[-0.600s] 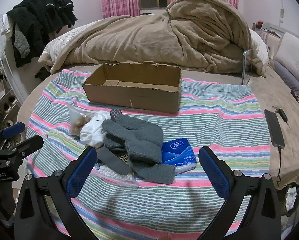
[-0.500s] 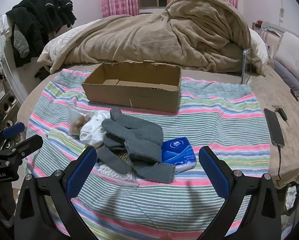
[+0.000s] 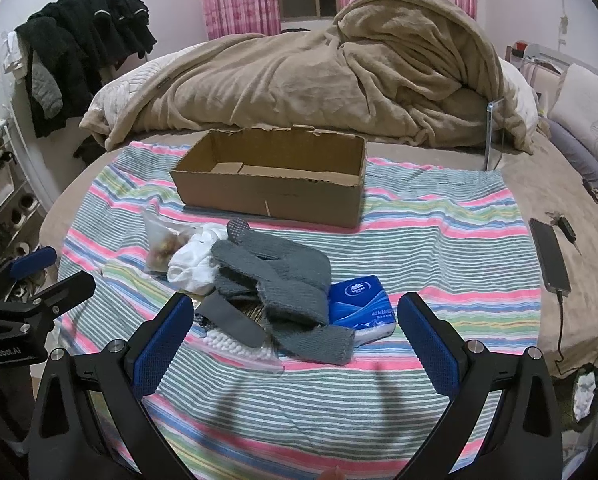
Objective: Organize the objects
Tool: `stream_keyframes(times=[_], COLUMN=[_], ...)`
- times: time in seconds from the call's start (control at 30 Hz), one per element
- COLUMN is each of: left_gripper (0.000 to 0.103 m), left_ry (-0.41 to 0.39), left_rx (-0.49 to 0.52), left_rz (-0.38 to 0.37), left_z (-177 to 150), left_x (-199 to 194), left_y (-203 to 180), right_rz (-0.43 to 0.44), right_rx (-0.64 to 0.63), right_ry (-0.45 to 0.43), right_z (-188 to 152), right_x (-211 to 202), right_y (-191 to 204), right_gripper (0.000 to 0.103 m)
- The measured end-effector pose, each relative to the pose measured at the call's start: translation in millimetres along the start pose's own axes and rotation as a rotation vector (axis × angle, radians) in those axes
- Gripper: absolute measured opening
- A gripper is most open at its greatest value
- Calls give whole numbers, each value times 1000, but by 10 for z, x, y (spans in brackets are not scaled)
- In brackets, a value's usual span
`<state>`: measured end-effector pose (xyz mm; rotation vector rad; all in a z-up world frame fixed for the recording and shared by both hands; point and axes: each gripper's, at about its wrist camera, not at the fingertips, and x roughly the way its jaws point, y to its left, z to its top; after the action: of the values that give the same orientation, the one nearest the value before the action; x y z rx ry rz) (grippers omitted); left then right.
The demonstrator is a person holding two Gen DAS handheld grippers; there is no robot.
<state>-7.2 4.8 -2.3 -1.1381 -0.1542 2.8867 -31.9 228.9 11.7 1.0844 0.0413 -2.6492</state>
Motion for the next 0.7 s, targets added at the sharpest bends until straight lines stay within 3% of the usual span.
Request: stream_keyframes(times=[0.7], left_gripper=[103], left_ry=[-12], left_rx=[0], left_rz=[-6], left_z=[-10], left_x=[-78], left_y=[1], right_rz=[-6], right_rx=[6], right_ry=[-5], right_z=[-13], right_x=[-42], right_y=[-17], right_gripper=[103])
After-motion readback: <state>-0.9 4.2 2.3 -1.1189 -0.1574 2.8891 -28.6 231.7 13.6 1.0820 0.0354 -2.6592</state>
